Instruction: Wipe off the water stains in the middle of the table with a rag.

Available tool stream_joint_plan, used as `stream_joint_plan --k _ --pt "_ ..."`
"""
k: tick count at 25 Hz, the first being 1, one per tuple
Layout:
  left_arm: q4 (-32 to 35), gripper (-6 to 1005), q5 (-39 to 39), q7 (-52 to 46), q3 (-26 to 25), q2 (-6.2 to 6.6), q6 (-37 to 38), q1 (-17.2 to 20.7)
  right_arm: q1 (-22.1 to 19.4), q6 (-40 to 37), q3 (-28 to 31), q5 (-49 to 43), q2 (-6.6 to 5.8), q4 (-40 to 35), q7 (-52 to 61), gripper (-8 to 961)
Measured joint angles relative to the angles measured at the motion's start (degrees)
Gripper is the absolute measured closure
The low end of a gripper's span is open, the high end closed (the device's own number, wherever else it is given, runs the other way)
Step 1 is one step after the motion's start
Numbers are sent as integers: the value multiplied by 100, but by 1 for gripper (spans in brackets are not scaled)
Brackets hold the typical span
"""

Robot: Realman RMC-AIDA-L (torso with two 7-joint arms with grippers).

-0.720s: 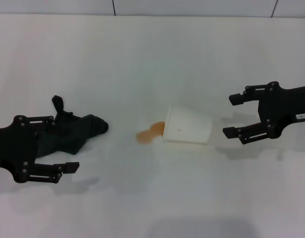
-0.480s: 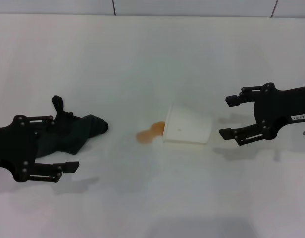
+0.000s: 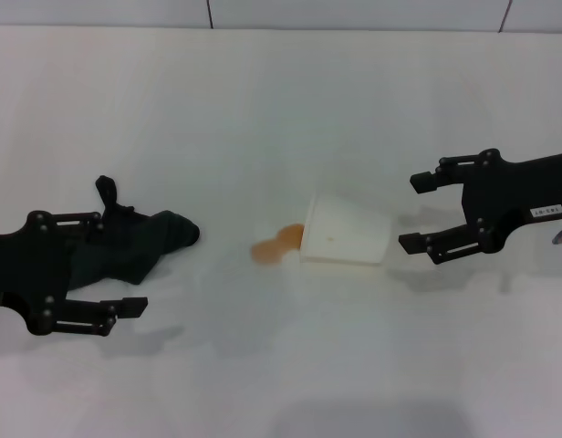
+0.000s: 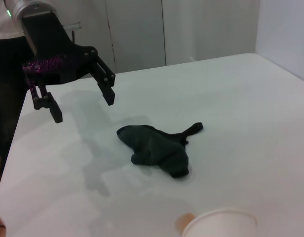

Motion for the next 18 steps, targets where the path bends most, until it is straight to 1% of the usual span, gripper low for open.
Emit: stream_joint_plan --k 6,12,15,18 --pt "-9 190 5 0 27 0 3 -1 133 146 -195 -57 0 -14 226 113" --pt "-21 190 56 0 31 -15 14 13 302 505 -614 -359 -1 -137 661 112" --pt "-20 190 59 0 30 -18 14 16 481 644 -866 -536 -5 -150 992 112" --pt "-26 190 76 0 29 -18 12 17 708 787 -1139 -908 -8 -154 1455 112"
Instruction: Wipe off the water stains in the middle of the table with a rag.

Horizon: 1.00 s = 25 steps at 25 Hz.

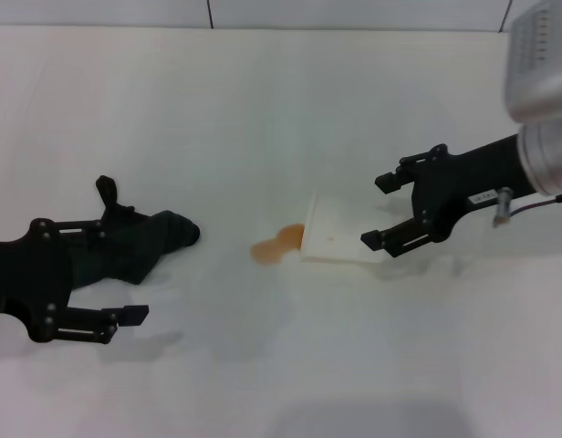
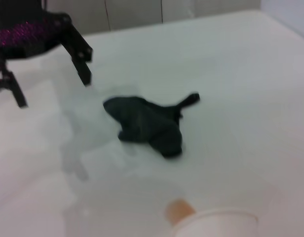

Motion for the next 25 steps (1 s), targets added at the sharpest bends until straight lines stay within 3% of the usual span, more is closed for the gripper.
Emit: stream_joint_plan --k 10,25 --pt "-11 191 137 49 -1 -34 -11 -7 802 77 -596 -925 7 55 1451 112" --pt "-55 192 133 69 -1 -71 -21 -16 1553 56 -918 -1316 51 830 1880 104"
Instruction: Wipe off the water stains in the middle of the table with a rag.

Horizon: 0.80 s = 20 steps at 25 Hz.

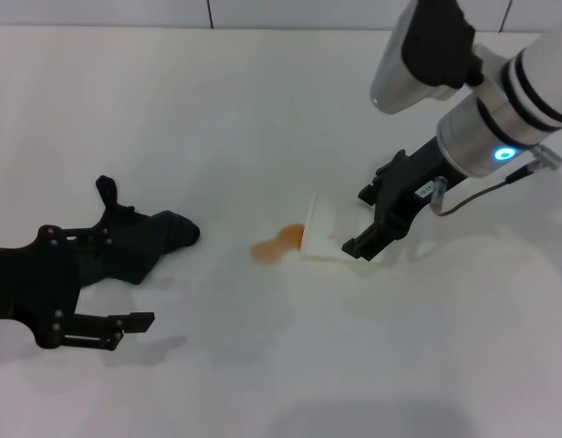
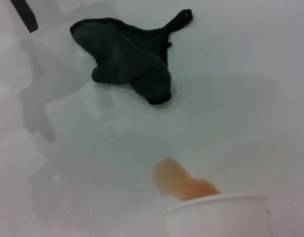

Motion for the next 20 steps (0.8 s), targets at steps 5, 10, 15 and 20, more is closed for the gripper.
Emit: stream_joint_plan --k 5,10,15,20 --pt "0 192 -4 1 0 -36 1 20 309 8 -364 -99 -2 187 190 103" --pt "0 193 -7 6 0 -64 16 20 697 21 -780 -380 19 391 524 104" --pt "-1 193 -8 24 0 -87 27 23 1080 -26 -1033 -389 21 638 767 104" --pt "-7 193 -7 25 0 -107 40 36 1400 -31 -1281 -404 42 938 909 106"
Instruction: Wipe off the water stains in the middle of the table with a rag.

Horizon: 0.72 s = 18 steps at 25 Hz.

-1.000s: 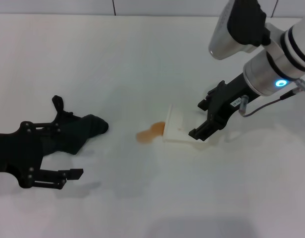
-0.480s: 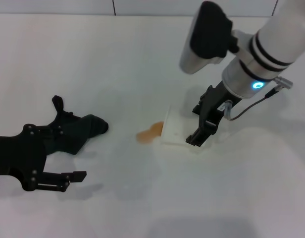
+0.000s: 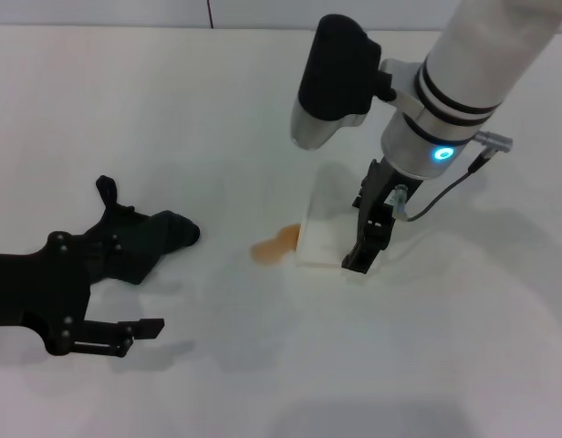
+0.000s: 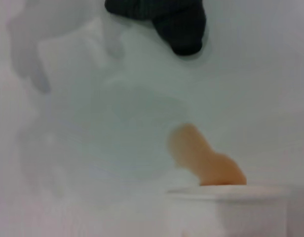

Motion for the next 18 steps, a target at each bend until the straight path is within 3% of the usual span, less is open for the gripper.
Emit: stream_joint_plan --k 5,18 --pt "-1 194 0 1 0 -12 6 -1 203 43 -268 17 4 174 106 107" --pt "-2 195 0 28 0 -34 4 -3 234 247 -598 169 2 257 114 114"
